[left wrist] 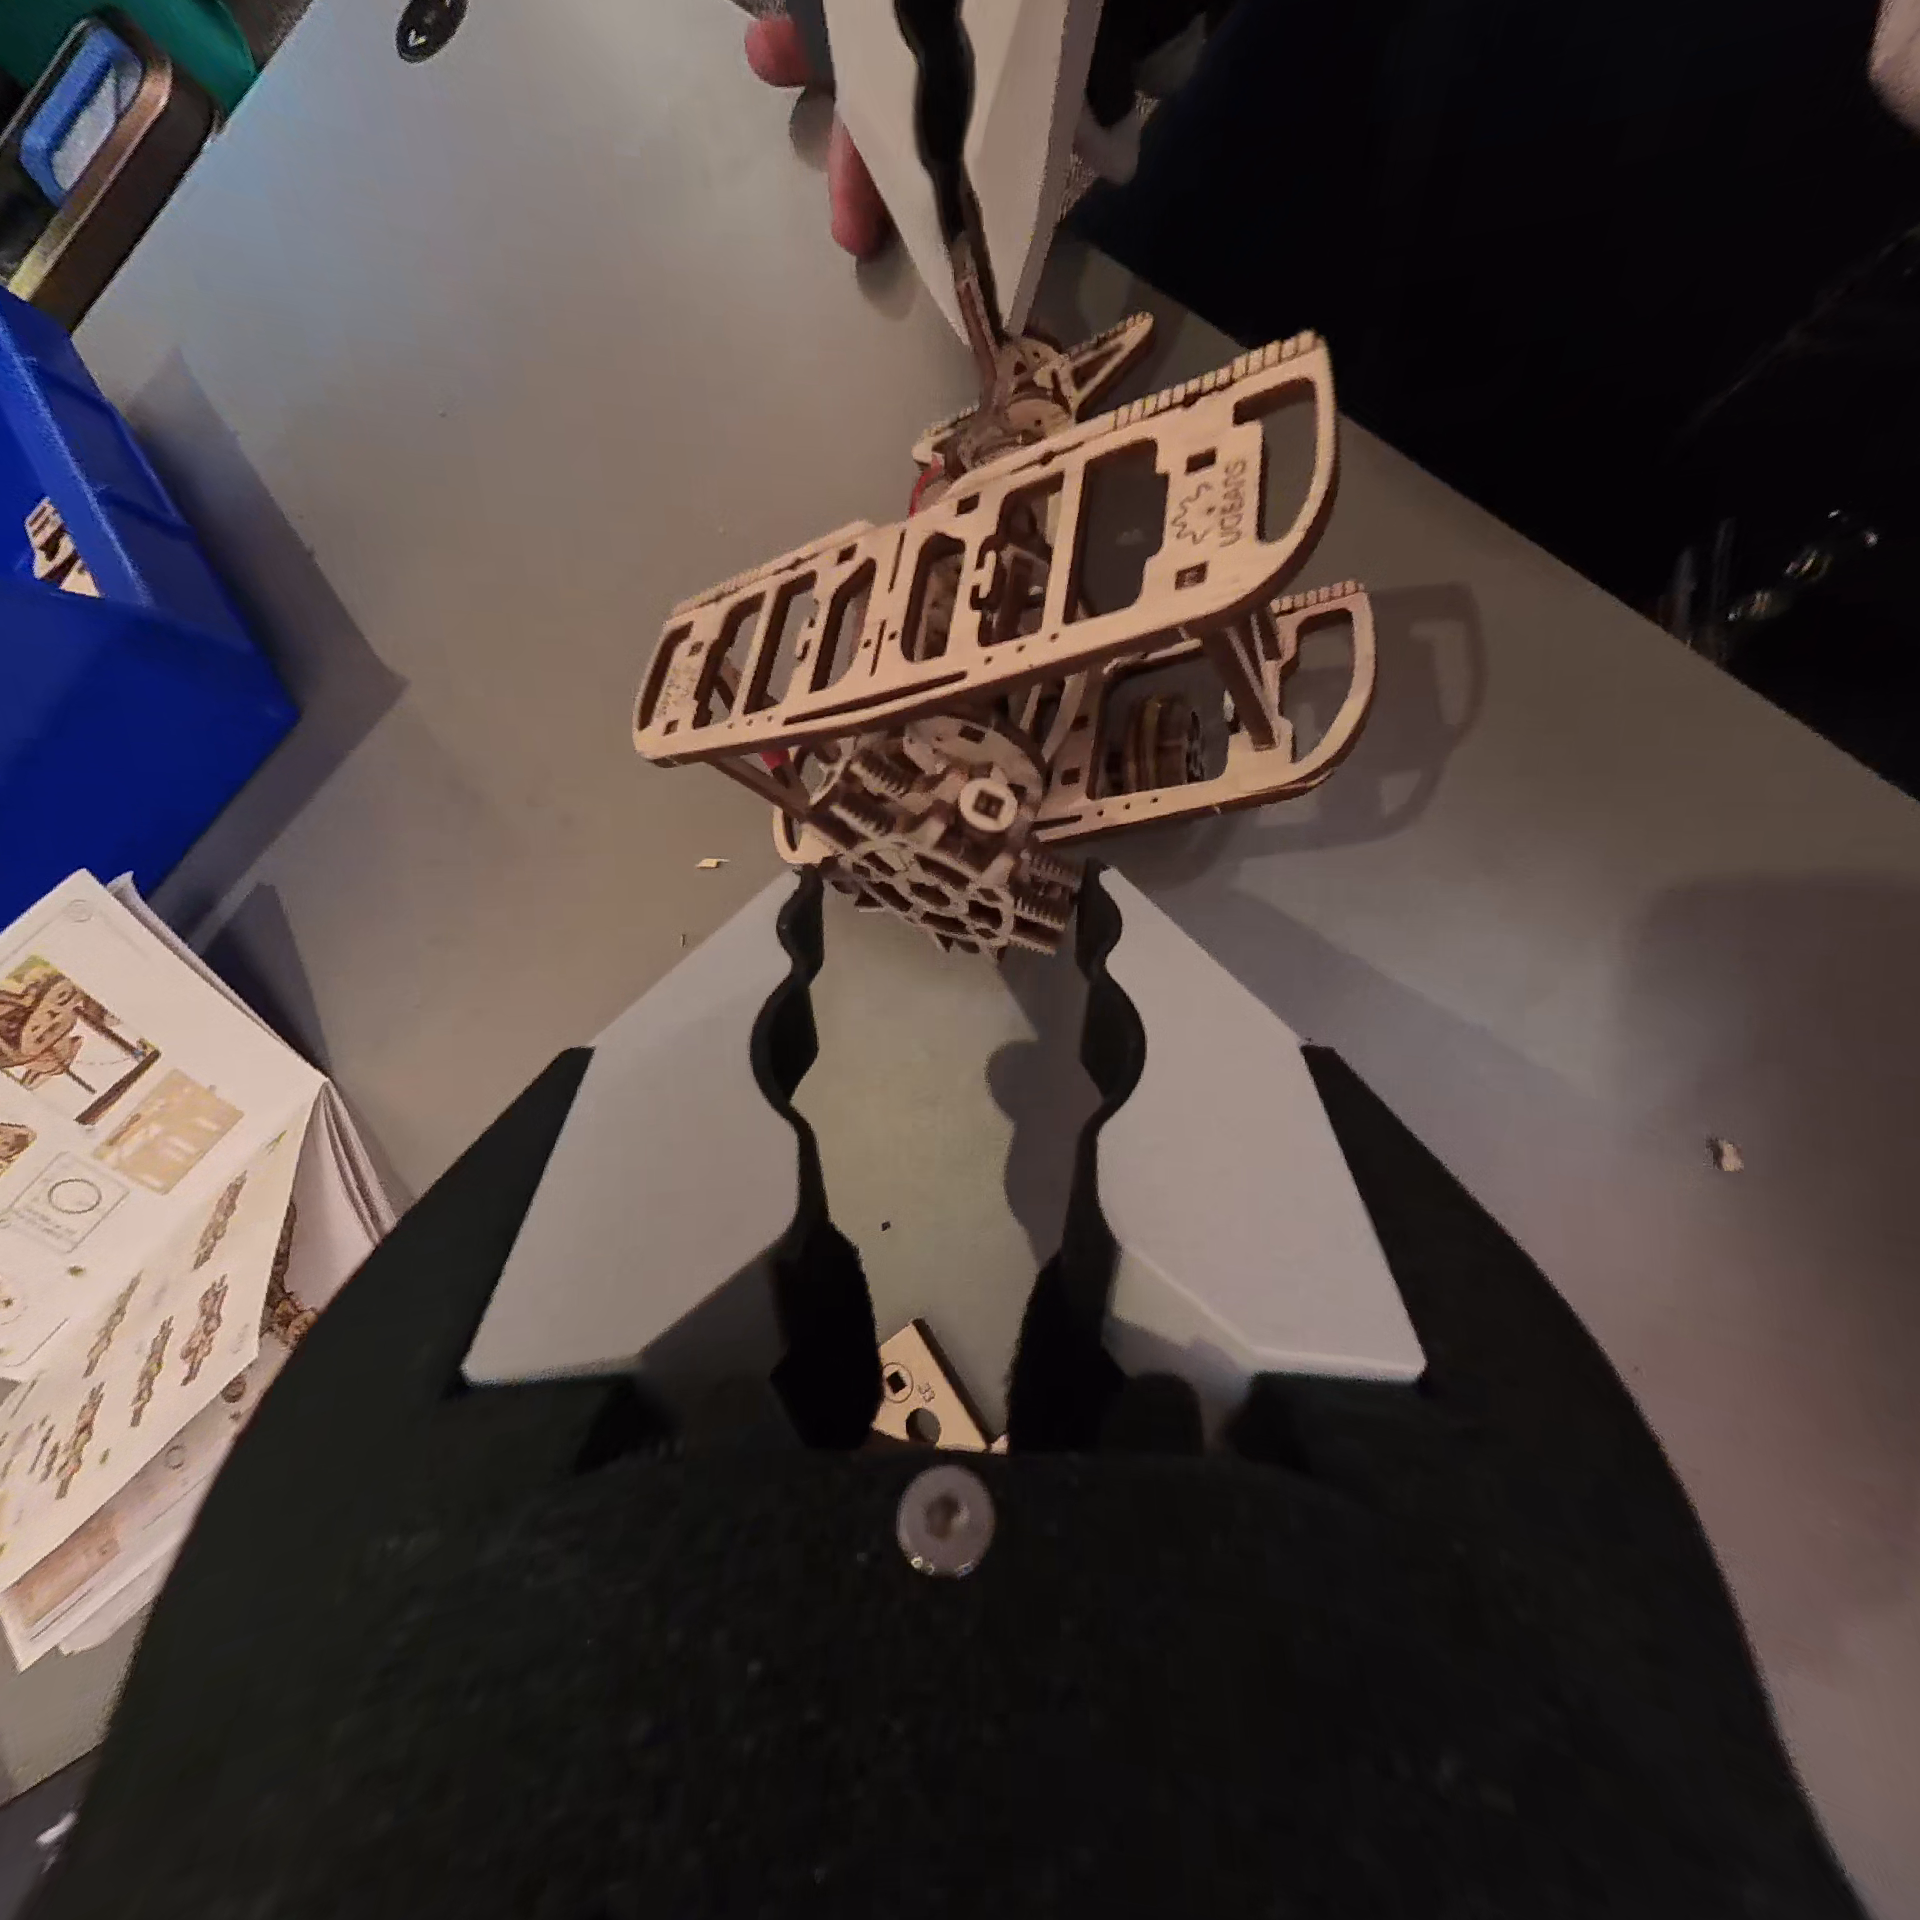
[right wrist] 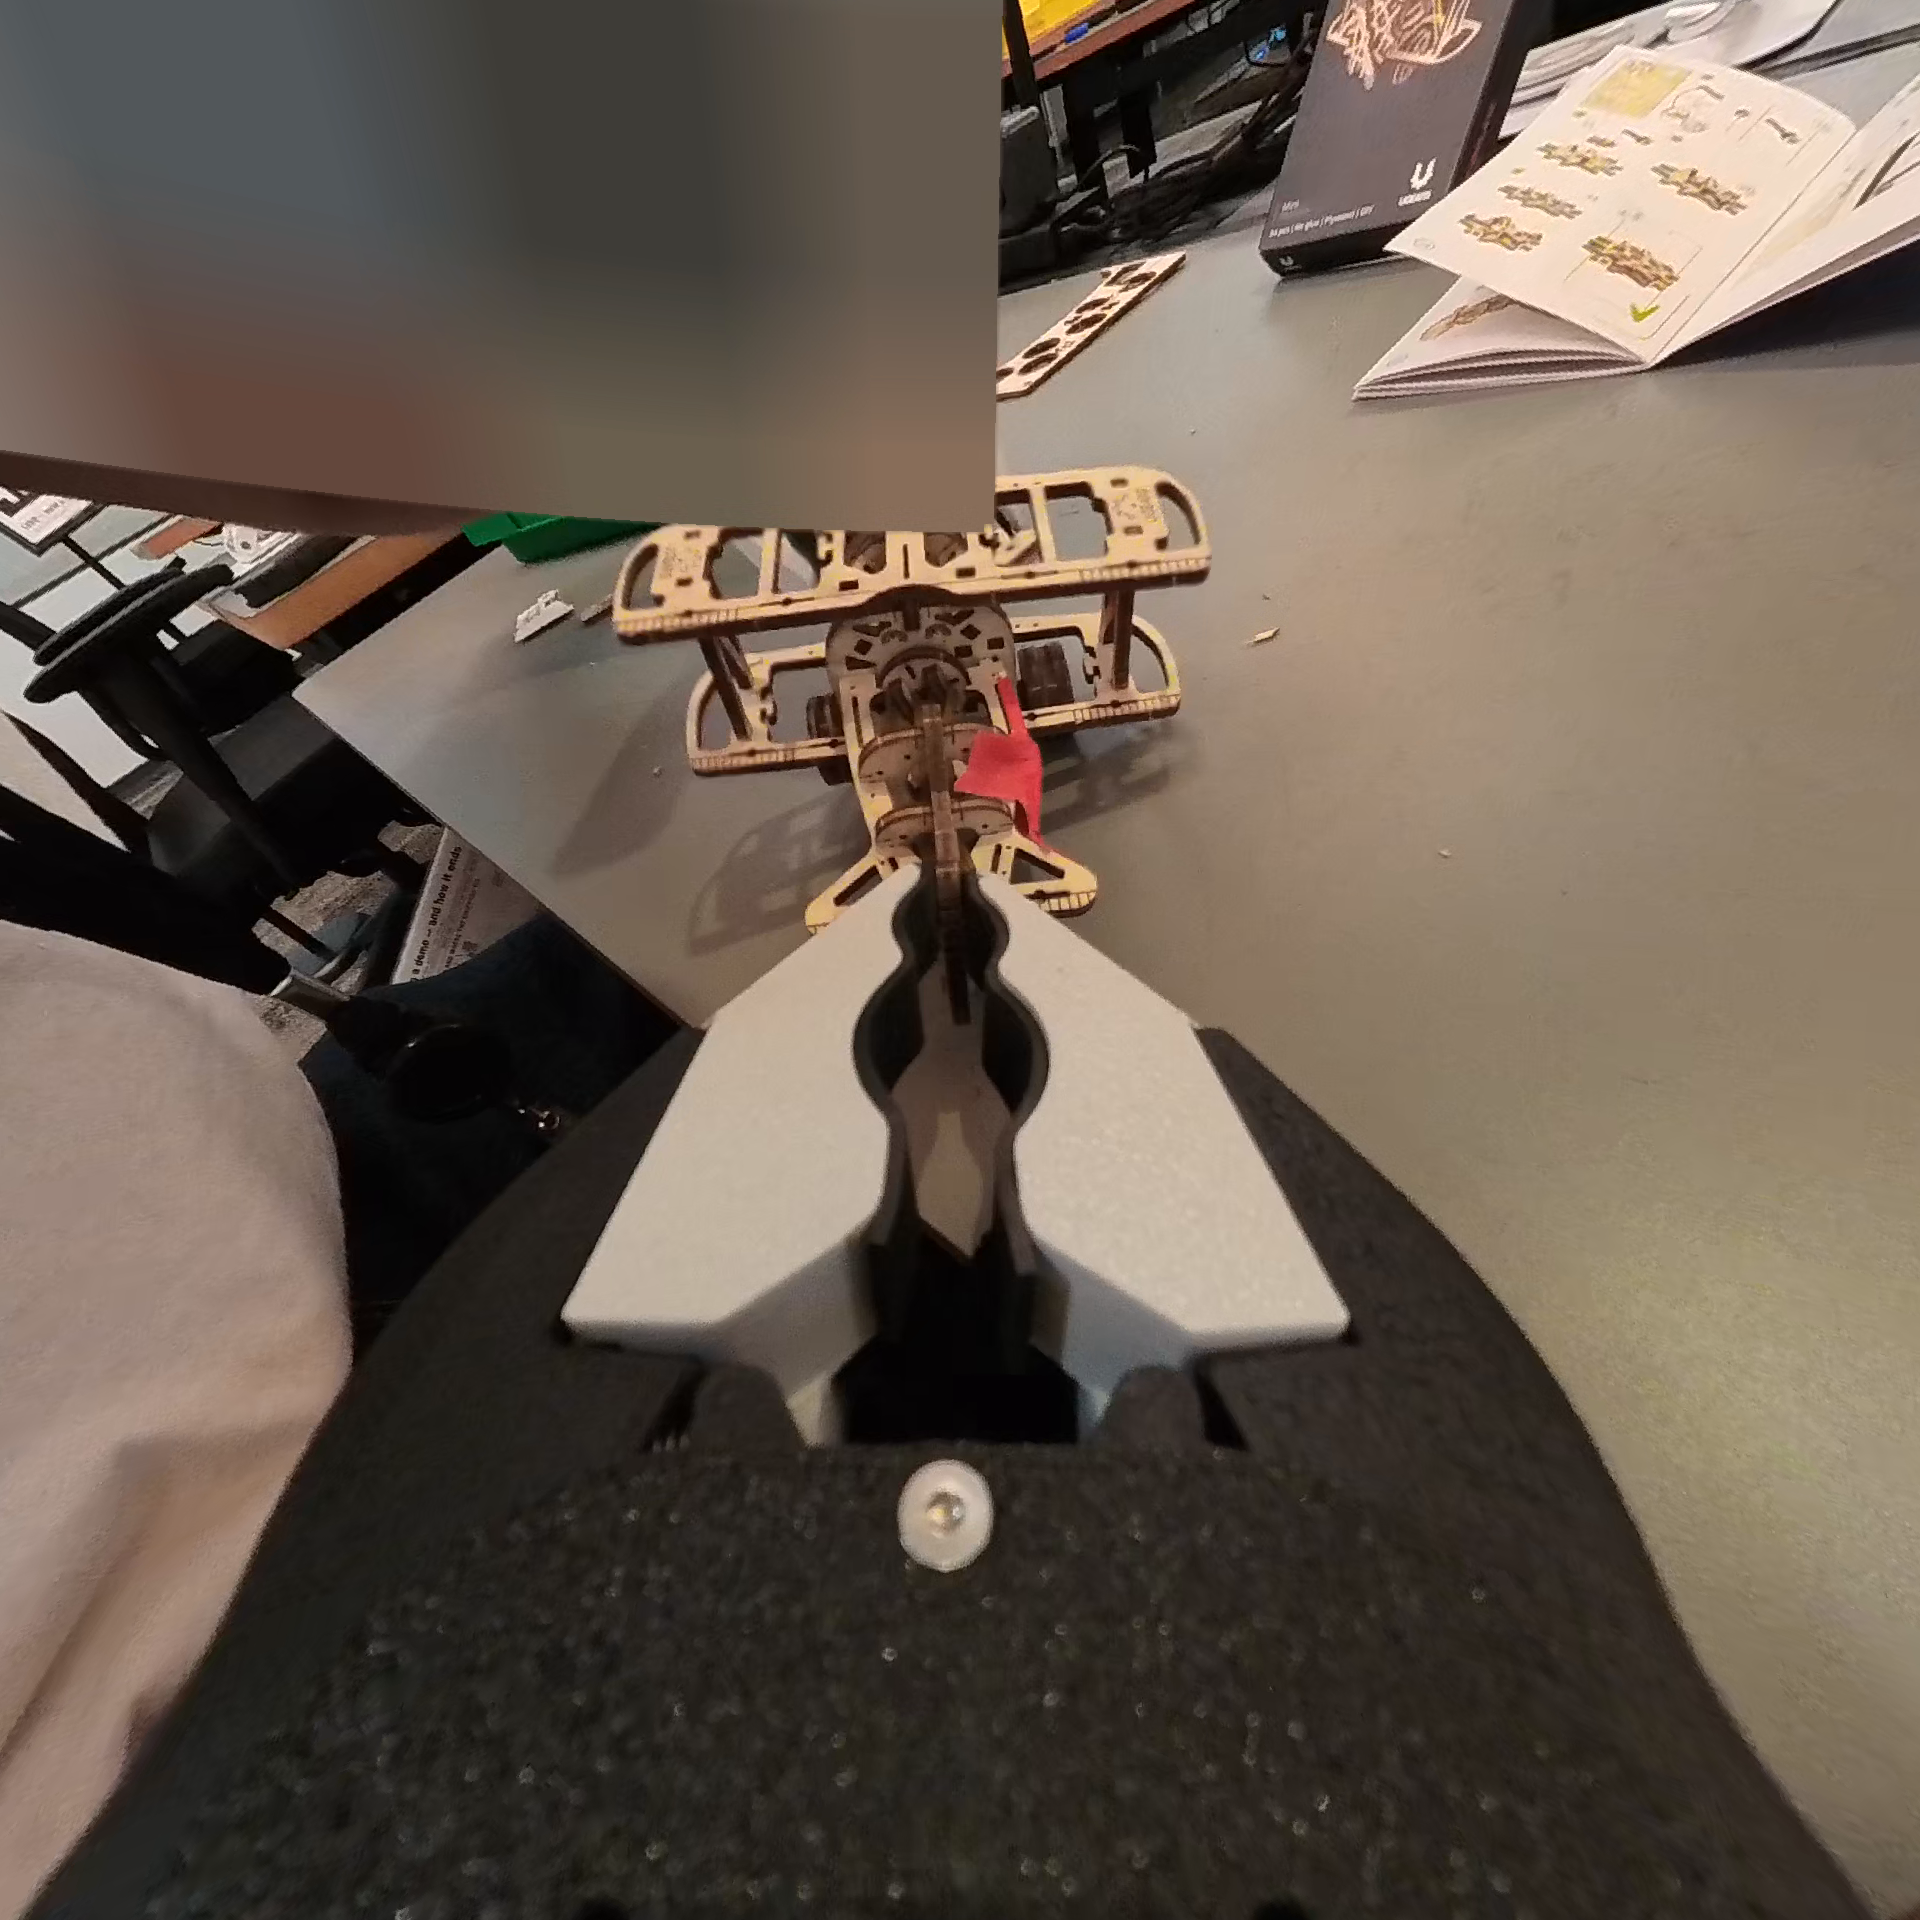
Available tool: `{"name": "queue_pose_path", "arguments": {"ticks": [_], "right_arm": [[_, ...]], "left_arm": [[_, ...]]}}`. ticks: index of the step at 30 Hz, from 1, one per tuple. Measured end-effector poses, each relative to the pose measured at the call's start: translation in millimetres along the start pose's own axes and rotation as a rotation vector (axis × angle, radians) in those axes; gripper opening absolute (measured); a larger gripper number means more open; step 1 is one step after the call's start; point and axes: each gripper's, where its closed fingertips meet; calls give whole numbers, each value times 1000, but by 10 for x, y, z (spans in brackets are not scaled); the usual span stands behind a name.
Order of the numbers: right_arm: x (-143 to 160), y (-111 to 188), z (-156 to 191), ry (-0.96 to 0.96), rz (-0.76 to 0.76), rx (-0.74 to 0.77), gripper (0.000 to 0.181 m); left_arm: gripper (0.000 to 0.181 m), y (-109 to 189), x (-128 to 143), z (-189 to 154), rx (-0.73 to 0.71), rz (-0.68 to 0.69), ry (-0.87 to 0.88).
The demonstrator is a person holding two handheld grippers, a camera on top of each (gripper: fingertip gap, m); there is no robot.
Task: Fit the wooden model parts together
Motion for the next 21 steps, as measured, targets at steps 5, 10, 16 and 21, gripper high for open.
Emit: {"name": "queue_pose_path", "arguments": {"ticks": [5,10,16,21], "right_arm": [[1,-1,3,1,0,0,2],[-5,2,-8,-2,-2,12,2],[-8,-2,0,7,-7,15,2],[-10,-2,8,2,-8,12,2]], "left_arm": [[45,9,-20,-26,83,-18,143],[45,-2,8,-38,124,18,337],[45,7,45,-53,110,77,472],[45,0,3,-123,180,107,515]]}}
Point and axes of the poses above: each gripper's, where its closed fingertips meet, y back along the fingers, x out of its underside, z = x × y across the jaws, and after that the axes turned 1 degree about -z, right-handed
